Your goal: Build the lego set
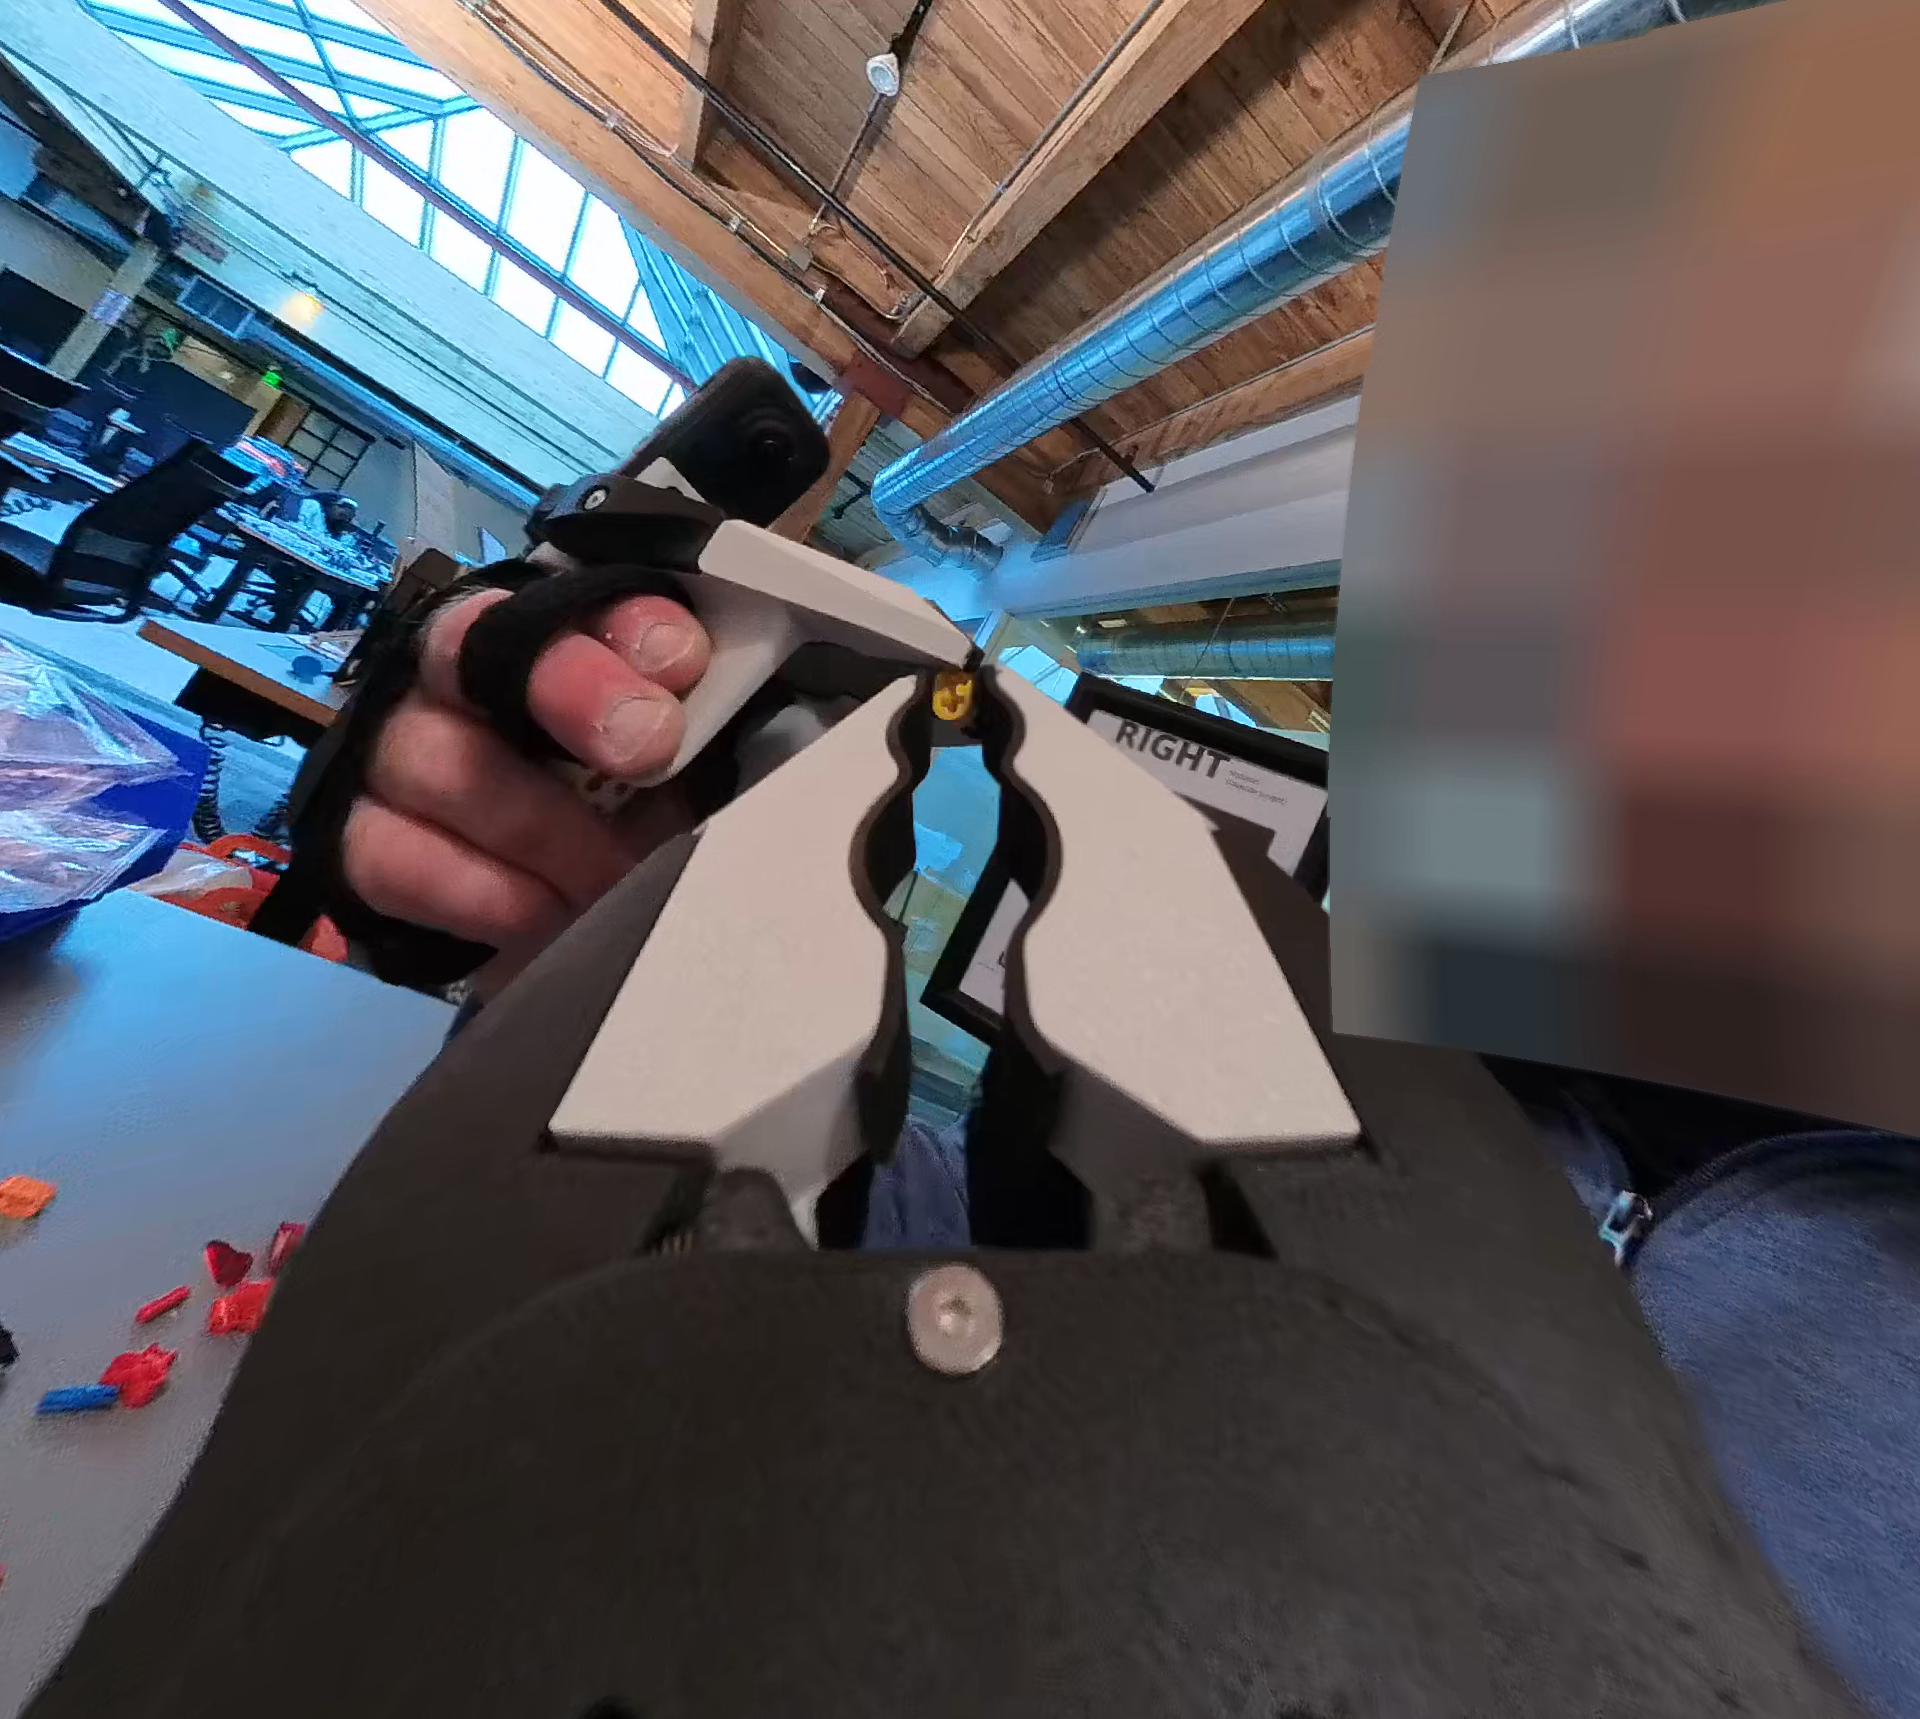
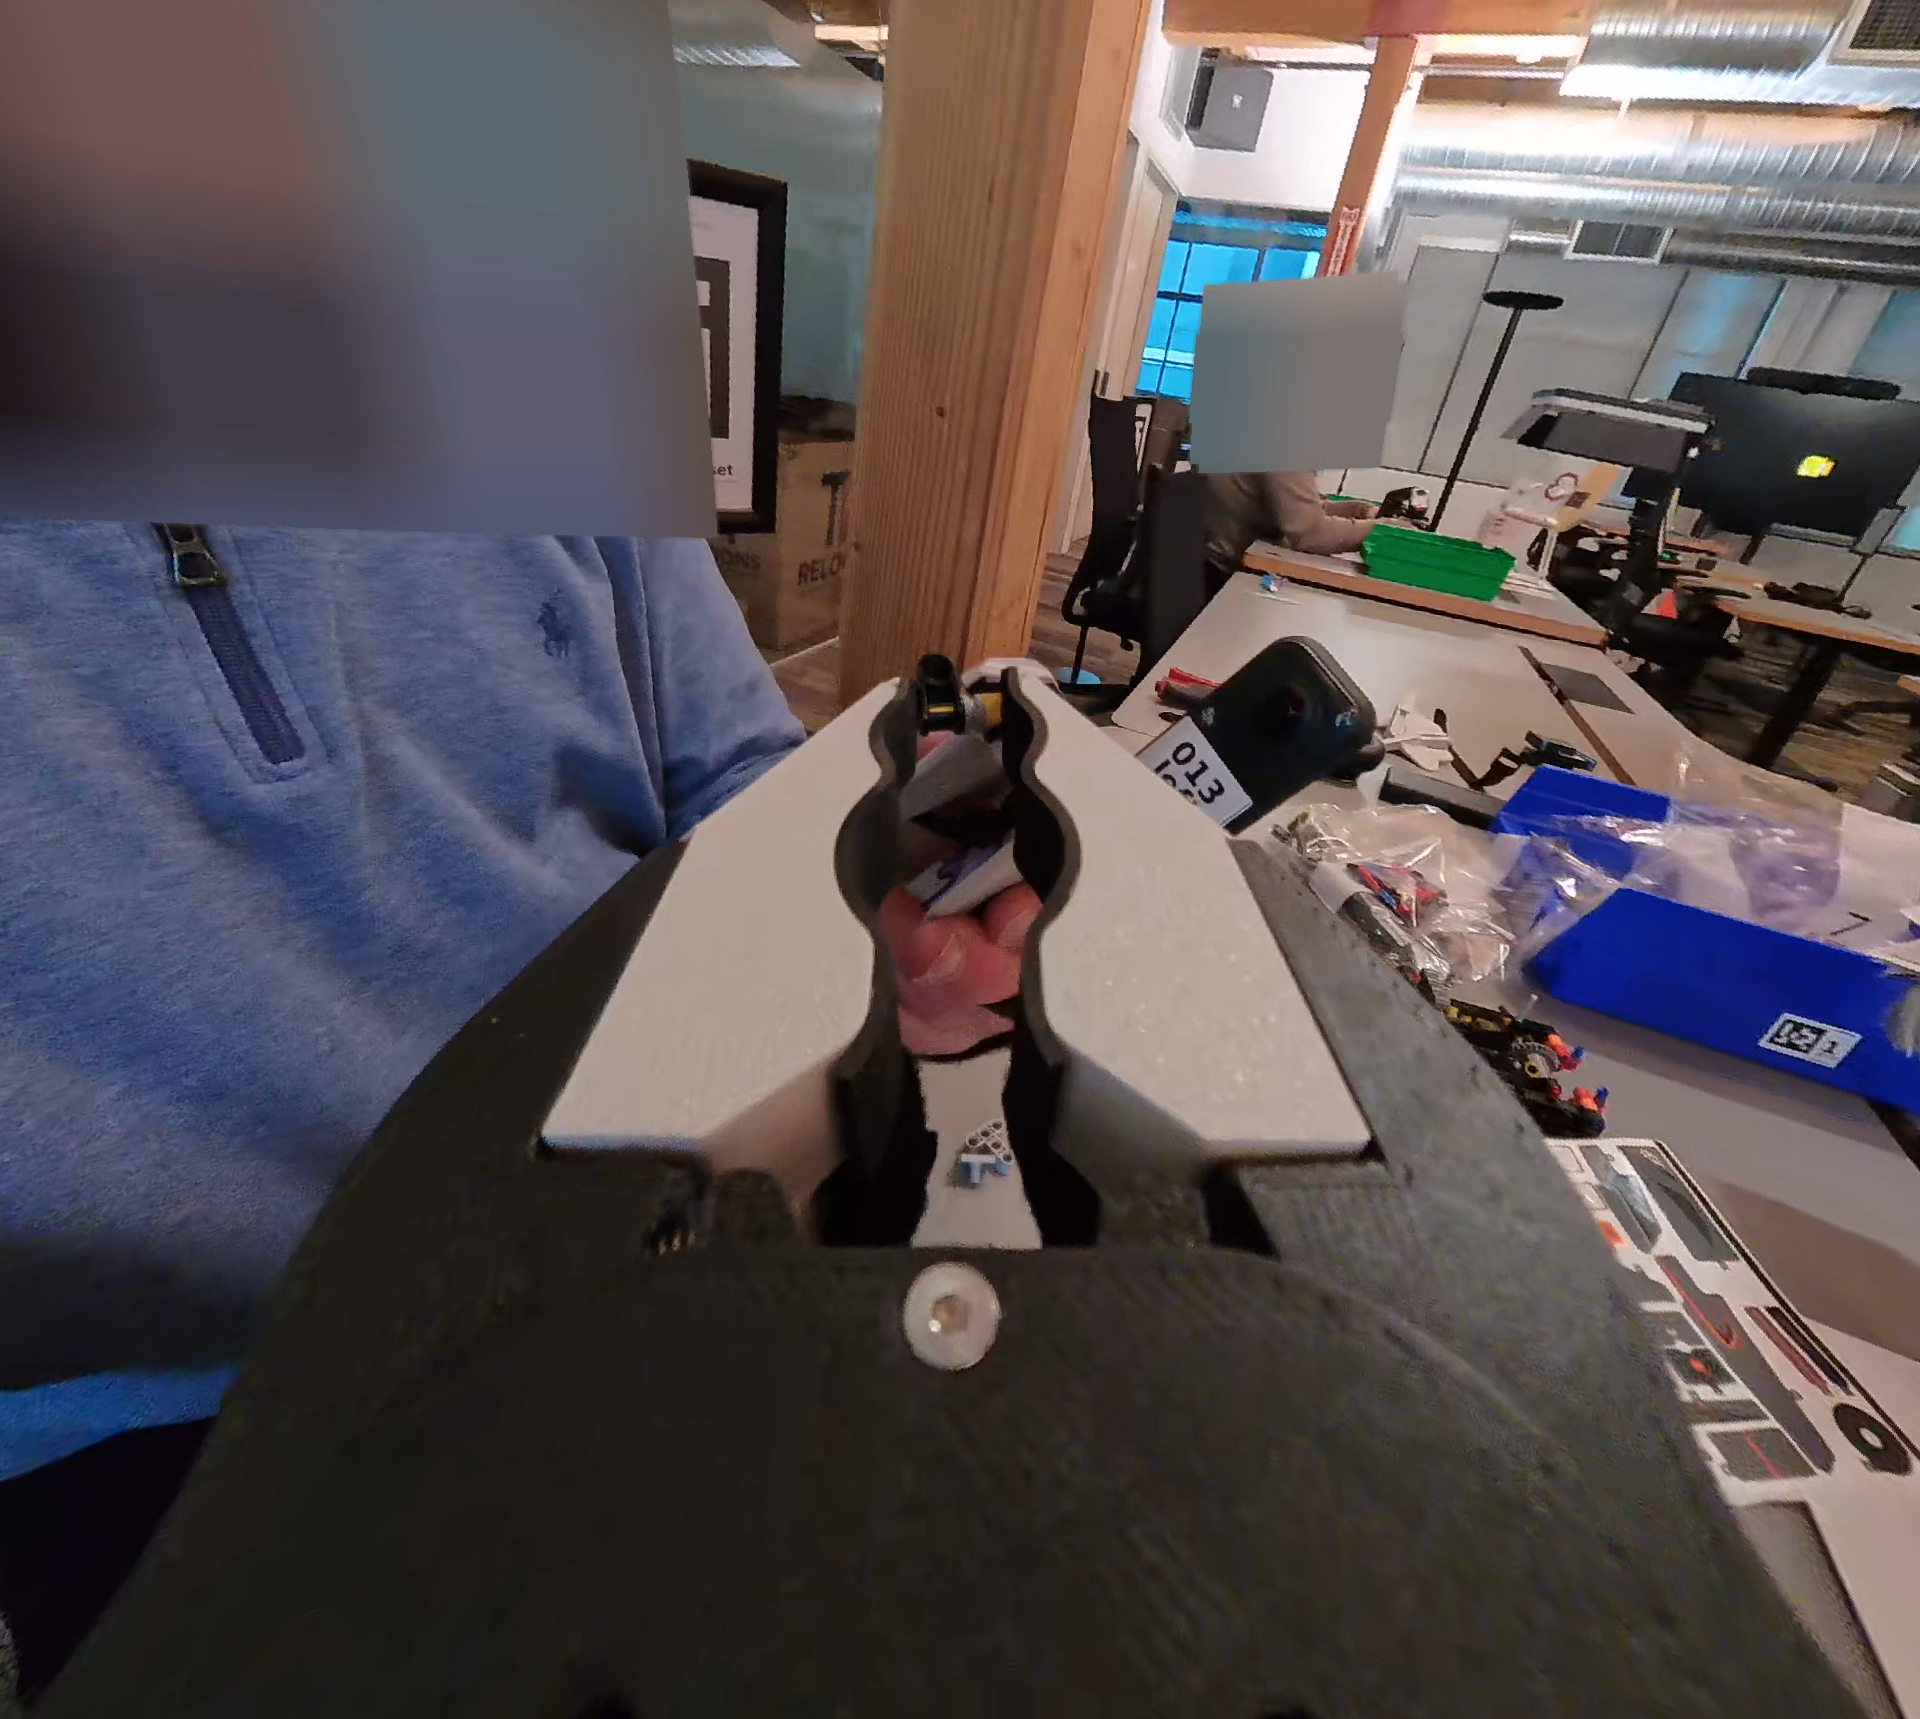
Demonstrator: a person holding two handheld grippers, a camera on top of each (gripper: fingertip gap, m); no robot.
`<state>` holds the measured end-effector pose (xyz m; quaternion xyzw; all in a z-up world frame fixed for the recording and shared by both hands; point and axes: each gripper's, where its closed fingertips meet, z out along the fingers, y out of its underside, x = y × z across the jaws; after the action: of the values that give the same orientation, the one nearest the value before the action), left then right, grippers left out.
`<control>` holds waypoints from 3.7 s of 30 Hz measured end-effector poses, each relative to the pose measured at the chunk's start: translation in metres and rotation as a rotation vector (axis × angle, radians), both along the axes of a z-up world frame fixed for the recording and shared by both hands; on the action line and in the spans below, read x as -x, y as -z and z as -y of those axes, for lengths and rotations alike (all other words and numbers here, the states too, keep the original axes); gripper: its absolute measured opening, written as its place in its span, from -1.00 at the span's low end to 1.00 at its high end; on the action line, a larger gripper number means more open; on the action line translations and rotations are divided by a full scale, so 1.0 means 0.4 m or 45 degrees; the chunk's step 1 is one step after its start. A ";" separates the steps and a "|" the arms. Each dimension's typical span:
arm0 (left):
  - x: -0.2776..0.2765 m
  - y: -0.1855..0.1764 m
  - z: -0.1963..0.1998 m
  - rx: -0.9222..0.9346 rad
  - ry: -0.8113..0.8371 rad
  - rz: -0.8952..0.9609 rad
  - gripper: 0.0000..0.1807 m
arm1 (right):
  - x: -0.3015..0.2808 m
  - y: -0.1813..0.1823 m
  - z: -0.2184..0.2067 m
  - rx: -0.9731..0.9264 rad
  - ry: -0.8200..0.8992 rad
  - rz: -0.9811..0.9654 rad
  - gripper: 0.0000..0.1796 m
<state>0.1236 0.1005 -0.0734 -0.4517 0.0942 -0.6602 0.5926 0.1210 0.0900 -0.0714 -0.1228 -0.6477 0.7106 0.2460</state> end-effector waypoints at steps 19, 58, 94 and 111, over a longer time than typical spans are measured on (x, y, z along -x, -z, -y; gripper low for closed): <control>0.127 -0.043 -0.018 -0.142 -0.803 -0.231 -0.94 | 0.103 0.009 -0.077 -0.518 1.113 -0.188 -0.76; 0.069 -0.037 0.017 -0.620 -1.319 -1.153 -0.76 | 0.045 -0.005 -0.032 0.075 0.111 0.224 -0.96; -0.030 0.032 0.043 -1.123 -1.324 -2.004 -0.94 | -0.029 0.044 0.044 0.082 -0.618 0.468 -0.95; 0.045 0.017 -0.005 -1.007 -1.516 -2.045 -0.95 | 0.072 0.025 -0.038 0.211 -0.149 0.409 -0.74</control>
<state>0.1056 0.1025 -0.0803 -0.5029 0.4278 0.3018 0.6878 0.0923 0.1052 -0.0813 -0.2167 -0.6240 0.7457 0.0868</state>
